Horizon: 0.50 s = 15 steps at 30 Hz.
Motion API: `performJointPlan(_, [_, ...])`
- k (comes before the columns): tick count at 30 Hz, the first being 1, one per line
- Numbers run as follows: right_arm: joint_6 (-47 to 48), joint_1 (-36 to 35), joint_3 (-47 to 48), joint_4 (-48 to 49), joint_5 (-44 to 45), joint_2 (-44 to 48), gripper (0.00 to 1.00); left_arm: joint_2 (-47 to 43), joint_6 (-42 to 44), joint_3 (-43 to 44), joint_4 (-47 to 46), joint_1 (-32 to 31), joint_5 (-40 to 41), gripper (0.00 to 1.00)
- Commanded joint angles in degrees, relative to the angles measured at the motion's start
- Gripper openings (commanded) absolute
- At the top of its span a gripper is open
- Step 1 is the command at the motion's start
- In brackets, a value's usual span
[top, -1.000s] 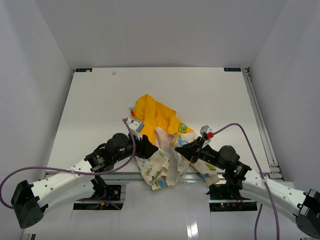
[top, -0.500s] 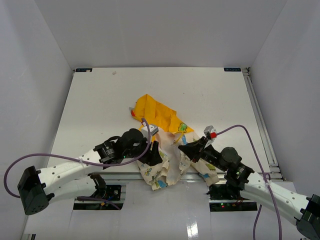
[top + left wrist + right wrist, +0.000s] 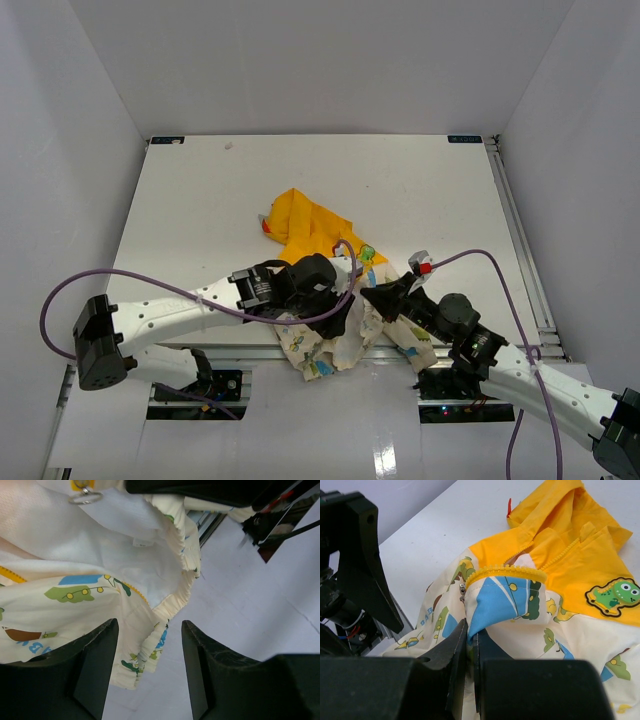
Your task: Zip up the jacket
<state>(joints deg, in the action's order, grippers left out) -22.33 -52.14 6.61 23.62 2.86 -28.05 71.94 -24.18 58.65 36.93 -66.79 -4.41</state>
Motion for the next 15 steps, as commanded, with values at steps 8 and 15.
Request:
performJointPlan(8, [-0.09,0.02,-0.06,0.80,1.62,1.74,0.08,8.47,2.30,4.37,5.09,-4.33,7.77,0.62])
performJointPlan(15, [-0.14,0.02,-0.60,0.73,1.63,2.53,0.08,8.58,0.17,1.58,5.62,-4.40,10.47,0.55])
